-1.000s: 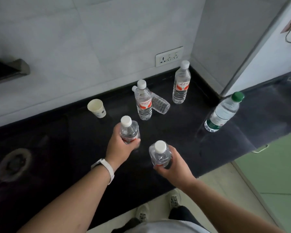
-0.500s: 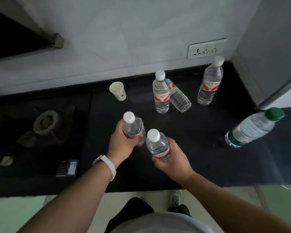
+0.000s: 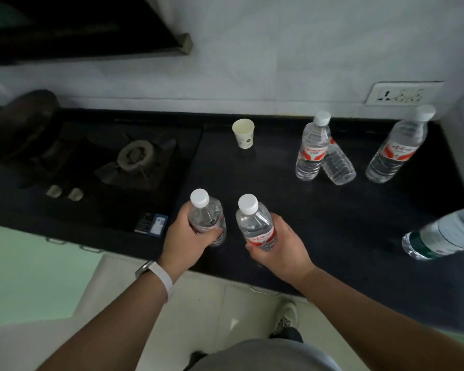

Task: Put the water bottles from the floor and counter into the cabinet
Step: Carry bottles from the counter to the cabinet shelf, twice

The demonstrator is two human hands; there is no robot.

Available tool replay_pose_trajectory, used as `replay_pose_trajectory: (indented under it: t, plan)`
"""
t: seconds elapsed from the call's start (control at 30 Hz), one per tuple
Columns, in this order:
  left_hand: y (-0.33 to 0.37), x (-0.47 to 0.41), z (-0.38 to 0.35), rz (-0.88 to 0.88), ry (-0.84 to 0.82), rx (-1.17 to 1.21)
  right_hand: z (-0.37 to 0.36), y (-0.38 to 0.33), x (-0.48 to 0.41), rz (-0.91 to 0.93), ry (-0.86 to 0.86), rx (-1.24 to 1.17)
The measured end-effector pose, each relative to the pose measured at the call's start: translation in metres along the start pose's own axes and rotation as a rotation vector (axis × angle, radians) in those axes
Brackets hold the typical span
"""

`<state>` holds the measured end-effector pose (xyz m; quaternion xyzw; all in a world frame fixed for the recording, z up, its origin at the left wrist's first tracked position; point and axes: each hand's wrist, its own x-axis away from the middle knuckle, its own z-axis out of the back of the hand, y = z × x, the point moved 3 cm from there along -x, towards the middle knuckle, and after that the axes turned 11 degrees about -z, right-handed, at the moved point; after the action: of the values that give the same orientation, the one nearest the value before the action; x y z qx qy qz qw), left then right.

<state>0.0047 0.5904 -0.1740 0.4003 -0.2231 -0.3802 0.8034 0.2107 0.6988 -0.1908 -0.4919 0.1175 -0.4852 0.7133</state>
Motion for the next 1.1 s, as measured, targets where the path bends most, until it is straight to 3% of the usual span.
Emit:
replay_pose_trajectory:
  t: [0.3,0.77,1.1]
  plan:
    - [-0.073,0.074,0.129,0.031,0.193,0.091,-0.102,-0.076,0.043,0.076,-0.086,0.029]
    - [-0.228,0.250,0.332,0.181,0.524,0.083,-0.337,-0.205,0.157,0.251,-0.321,0.105]
    - [-0.293,0.328,0.404,0.367,0.786,0.099,-0.440,-0.260,0.201,0.364,-0.561,0.180]
